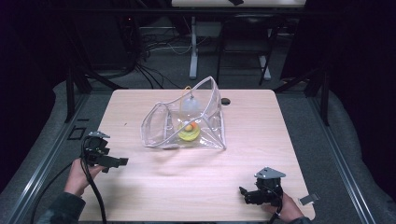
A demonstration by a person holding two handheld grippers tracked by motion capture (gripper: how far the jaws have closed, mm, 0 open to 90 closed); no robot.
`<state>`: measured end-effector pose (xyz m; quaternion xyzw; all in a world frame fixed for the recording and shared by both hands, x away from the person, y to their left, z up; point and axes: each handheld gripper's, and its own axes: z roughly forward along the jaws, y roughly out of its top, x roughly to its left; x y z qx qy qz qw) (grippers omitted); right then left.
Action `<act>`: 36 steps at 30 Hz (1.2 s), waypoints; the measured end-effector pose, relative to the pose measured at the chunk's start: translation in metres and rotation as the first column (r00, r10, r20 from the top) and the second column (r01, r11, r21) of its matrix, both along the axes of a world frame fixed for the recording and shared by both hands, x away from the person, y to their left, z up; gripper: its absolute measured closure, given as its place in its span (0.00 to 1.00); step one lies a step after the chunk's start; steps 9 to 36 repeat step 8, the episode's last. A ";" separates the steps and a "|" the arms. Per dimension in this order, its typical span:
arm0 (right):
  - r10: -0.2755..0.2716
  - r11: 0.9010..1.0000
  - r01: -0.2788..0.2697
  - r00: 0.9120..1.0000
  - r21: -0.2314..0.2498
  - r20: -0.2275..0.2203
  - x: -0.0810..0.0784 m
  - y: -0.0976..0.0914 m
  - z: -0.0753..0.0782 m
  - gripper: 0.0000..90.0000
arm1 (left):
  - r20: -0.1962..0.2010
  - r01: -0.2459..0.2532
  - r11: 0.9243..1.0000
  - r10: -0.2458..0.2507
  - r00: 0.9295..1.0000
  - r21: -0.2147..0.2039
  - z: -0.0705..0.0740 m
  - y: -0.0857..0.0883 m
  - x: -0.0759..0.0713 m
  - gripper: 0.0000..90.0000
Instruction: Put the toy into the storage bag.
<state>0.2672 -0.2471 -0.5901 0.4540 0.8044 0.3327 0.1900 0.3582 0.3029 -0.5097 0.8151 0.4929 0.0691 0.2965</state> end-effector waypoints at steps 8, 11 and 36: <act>0.001 1.000 -0.001 1.000 0.003 0.000 0.000 0.000 0.000 0.00 | 0.052 -0.024 0.999 0.021 0.998 0.043 -0.020 0.001 -0.010 0.00; 0.001 1.000 -0.001 1.000 0.003 0.000 0.000 0.000 0.000 0.00 | 0.052 -0.024 0.999 0.021 0.998 0.043 -0.020 0.001 -0.010 0.00; 0.001 1.000 -0.001 1.000 0.003 0.000 0.000 0.000 0.000 0.00 | 0.052 -0.024 0.999 0.021 0.998 0.043 -0.020 0.001 -0.010 0.00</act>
